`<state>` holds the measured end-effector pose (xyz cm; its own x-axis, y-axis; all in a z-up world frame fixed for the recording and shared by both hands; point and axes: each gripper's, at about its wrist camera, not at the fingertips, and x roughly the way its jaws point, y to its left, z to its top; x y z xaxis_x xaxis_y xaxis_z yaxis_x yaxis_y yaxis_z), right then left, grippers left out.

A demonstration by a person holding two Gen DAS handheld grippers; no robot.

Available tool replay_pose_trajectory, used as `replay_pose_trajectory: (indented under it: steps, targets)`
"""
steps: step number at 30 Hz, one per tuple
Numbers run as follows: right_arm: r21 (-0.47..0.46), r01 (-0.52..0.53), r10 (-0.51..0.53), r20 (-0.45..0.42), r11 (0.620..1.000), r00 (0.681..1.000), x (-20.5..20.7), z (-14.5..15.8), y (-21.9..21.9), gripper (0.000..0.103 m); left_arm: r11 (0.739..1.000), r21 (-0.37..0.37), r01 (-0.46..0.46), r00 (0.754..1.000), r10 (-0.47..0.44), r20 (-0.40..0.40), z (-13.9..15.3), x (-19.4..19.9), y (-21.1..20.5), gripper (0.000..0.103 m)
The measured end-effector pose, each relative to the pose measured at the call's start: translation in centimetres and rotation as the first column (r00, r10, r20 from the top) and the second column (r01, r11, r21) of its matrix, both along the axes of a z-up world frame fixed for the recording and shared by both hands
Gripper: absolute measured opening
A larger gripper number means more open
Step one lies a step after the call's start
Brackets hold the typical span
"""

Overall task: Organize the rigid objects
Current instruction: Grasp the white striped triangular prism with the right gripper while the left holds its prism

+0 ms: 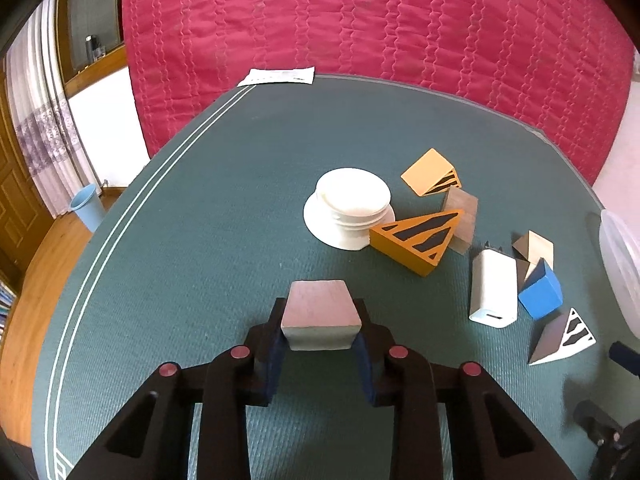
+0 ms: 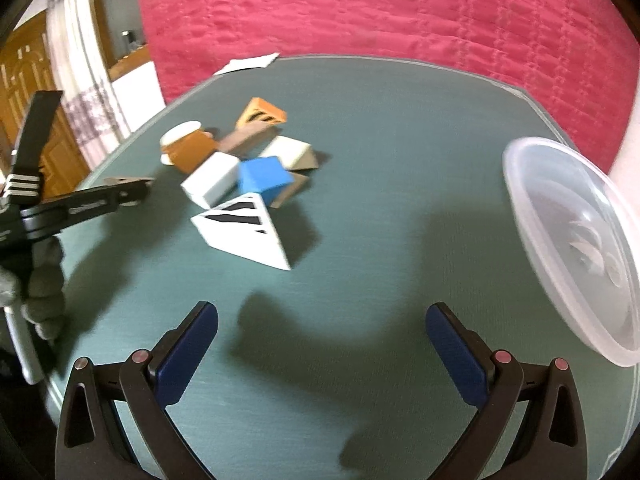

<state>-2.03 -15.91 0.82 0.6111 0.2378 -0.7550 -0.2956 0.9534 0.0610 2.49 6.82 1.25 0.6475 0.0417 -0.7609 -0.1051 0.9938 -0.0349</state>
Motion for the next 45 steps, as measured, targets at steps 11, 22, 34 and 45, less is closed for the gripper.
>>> replay_pose_trajectory:
  steps: [11, 22, 34, 45]
  targets:
    - [0.008, -0.038, 0.039, -0.016, 0.999, 0.999, 2.3, 0.5, 5.1, 0.079, 1.000, -0.015, 0.000, 1.000, 0.000, 0.000, 0.1, -0.3, 0.1, 0.032]
    - [-0.033, -0.002, 0.003, 0.025, 0.999, 1.000, 2.5, -0.1, 6.0, 0.060, 1.000, -0.004, -0.002, 1.000, 0.002, 0.001, 0.1, -0.3, -0.2, 0.032]
    - [-0.034, -0.004, 0.006, 0.039, 0.999, 0.999, 1.5, 0.0, 4.6, 0.056, 0.999, 0.051, 0.010, 1.000, -0.011, 0.022, 0.0, -0.9, -1.6, 0.032]
    - [-0.027, -0.003, 0.005, 0.069, 1.000, 0.998, 0.0, 0.4, 2.8, 0.056, 0.992, 0.116, 0.041, 0.997, -0.047, 0.055, 0.3, -1.6, -3.6, 0.032]
